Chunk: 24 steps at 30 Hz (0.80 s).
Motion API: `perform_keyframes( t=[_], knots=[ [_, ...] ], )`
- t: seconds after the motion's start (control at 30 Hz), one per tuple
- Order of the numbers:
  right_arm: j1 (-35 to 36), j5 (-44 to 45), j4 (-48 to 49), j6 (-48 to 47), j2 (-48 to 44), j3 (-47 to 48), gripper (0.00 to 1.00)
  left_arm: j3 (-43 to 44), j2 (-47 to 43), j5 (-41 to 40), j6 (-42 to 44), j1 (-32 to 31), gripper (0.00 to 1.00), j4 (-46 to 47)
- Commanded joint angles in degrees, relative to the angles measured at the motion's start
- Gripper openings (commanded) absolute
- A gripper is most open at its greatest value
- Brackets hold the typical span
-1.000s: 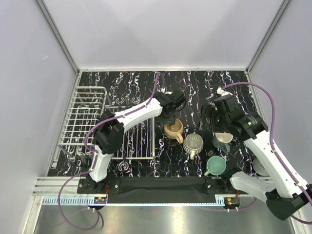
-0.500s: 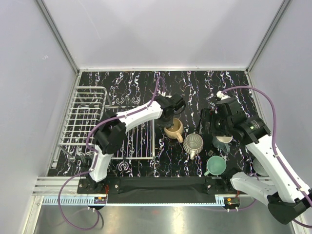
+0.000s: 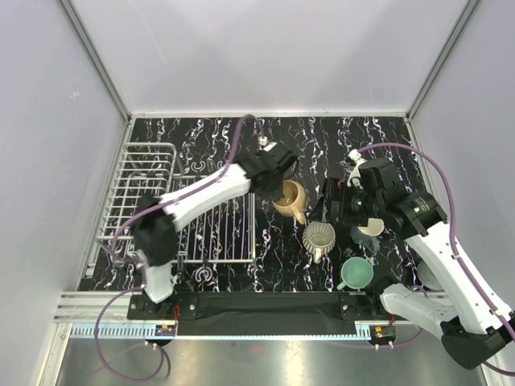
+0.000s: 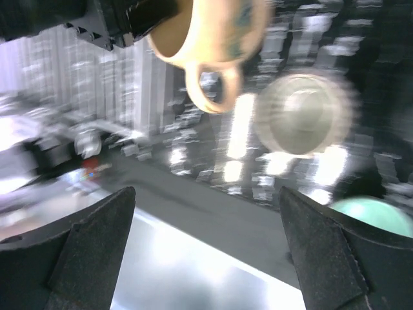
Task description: Load the cups into the dish rack
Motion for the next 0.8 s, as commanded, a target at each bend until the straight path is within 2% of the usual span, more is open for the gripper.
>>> perform_keyframes(
  t=[0.0, 0.07, 0.17, 0.23, 0.33, 0.4, 0.47, 0.6, 0.77],
  knots=[
    [-0.2, -16.5, 9.3, 4.5, 0.8, 2.6, 0.98, -3.3, -18.4, 1.3, -0.2, -0.2, 0.00, 12.5],
    [-0.2, -24.8, 13.6, 9.6, 1.5, 1.4, 0.97, -10.1, -26.9, 0.6, -1.0, -0.2, 0.00, 18.1],
    [0.1, -31.5, 23.7, 15.5, 1.0, -0.3, 0.97, -17.7, -36.8, -2.1, -2.1, -0.2, 0.00, 23.0],
    [1.6, -32.9, 30.0, 21.0, 1.4, -0.5, 0.97, -21.8, -43.5, -3.4, -2.3, -0.2, 0.00, 25.5],
    [5.4, -32.8, 37.0, 26.7, 3.0, -0.7, 0.97, -30.7, -52.5, -4.0, -1.7, -0.2, 0.00, 33.2],
    [10.3, -31.8, 41.8, 29.8, 4.1, -0.5, 0.97, -36.2, -56.6, -5.3, -1.8, -0.2, 0.00, 37.8],
    [13.8, -29.7, 44.4, 31.4, 5.3, -0.9, 0.96, -38.4, -61.4, -7.0, -1.6, -0.2, 0.00, 40.1],
    [16.0, -27.5, 55.0, 38.1, 4.9, -4.7, 0.93, -42.3, -67.1, -7.0, -0.8, -0.2, 0.00, 43.6],
    [18.2, -26.0, 58.2, 40.2, 5.9, -6.5, 0.91, -45.6, -71.6, -6.7, -1.5, -0.2, 0.00, 47.4]
  ],
)
